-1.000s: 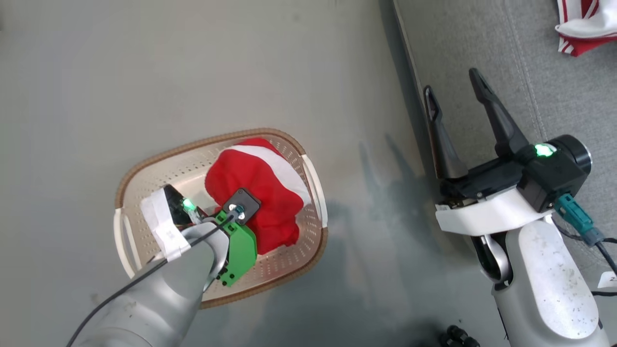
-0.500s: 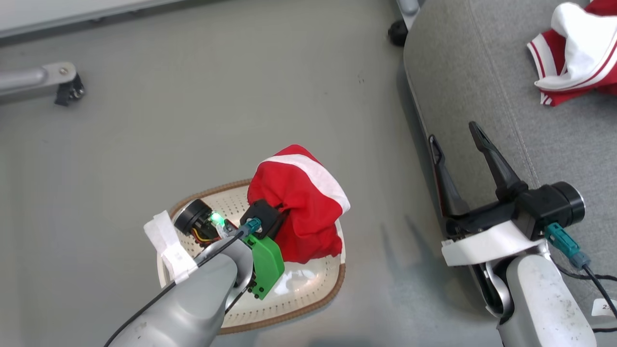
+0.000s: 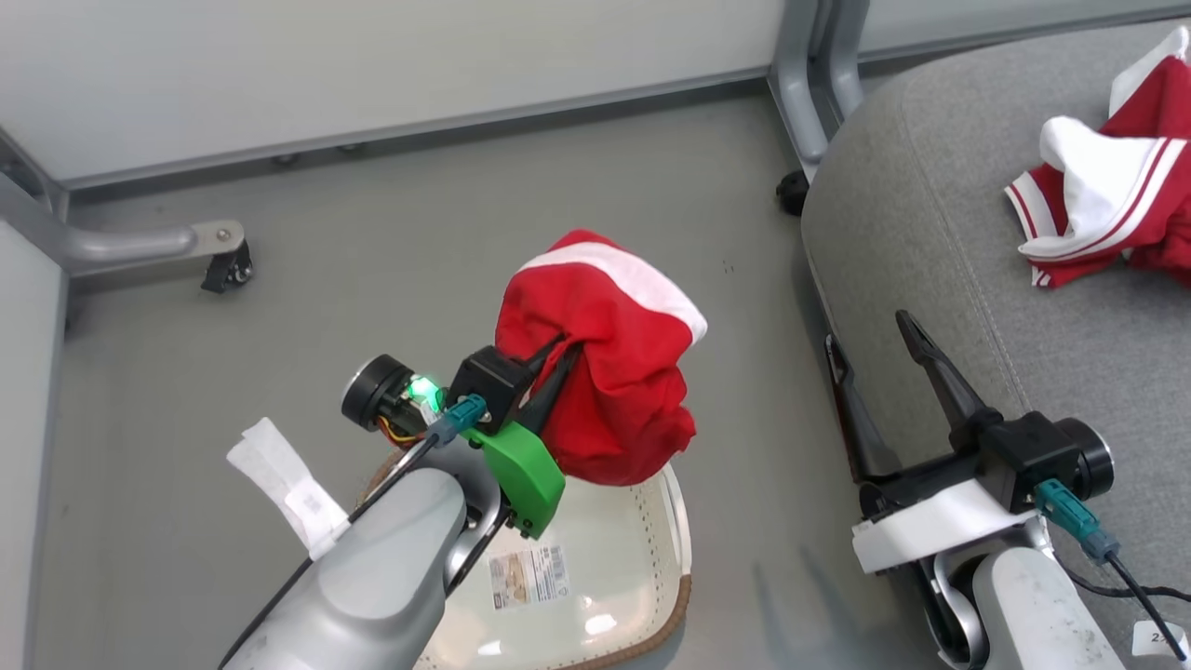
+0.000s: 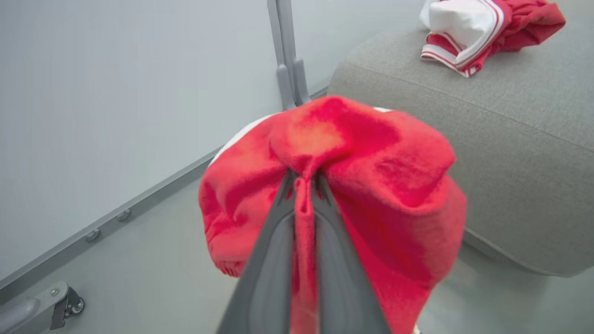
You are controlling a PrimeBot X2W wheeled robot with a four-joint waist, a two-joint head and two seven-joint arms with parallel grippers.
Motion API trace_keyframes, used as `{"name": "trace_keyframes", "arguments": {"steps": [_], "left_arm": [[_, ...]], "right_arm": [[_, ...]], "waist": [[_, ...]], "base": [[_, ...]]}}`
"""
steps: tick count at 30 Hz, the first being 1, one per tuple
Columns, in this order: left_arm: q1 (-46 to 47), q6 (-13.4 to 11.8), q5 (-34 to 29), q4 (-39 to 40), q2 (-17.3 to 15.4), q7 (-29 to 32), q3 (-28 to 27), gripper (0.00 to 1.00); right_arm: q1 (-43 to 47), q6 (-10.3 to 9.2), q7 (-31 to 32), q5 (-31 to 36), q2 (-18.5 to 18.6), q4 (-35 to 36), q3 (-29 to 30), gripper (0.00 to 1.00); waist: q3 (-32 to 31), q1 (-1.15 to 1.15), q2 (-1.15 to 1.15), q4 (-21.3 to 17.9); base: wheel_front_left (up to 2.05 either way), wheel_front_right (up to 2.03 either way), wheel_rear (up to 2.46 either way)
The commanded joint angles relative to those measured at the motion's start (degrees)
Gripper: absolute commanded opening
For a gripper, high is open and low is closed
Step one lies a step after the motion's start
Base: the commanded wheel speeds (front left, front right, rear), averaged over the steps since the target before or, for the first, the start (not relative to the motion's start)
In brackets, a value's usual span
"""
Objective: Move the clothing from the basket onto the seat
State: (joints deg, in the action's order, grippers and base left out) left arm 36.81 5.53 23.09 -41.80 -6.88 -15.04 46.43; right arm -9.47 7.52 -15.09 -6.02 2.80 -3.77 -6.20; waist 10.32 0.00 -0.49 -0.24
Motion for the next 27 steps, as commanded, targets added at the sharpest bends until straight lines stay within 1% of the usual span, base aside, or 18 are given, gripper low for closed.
{"name": "trace_keyframes", "arguments": {"steps": [1,10,15,27], "left_arm": [[-1.15,-0.15,-0.91,1.35,-0.62,-0.19,-1.06,0.00],[-1.78,-0.49,-3.23,9.38,-1.40,-0.21,-6.12,0.00],[-1.48,-0.62,-4.31,12.81,-1.61,-0.20,-7.83,0.00],[0.14,0.03,-5.24,17.29,-1.82,-0.21,-7.76,0.00]], "right_arm": [[1.18,-0.06,-0.11,-0.39,0.18,-0.31,-0.14,1.00],[3.44,-0.06,-0.11,-1.30,0.18,-1.00,-0.92,1.00],[4.69,-0.06,-0.11,-1.79,0.18,-1.15,-1.24,1.00],[5.71,-0.06,-0.11,-3.15,0.18,-0.72,-2.10,1.00]], "waist": [[-2.45,0.00,0.49,0.71],[-5.89,0.00,0.49,0.30],[-7.10,0.00,0.49,0.18],[-7.32,0.00,0.49,0.41]], "base": [[0.00,0.00,0.00],[0.00,0.00,0.00],[0.00,0.00,0.00],[0.00,0.00,0.00]]}}
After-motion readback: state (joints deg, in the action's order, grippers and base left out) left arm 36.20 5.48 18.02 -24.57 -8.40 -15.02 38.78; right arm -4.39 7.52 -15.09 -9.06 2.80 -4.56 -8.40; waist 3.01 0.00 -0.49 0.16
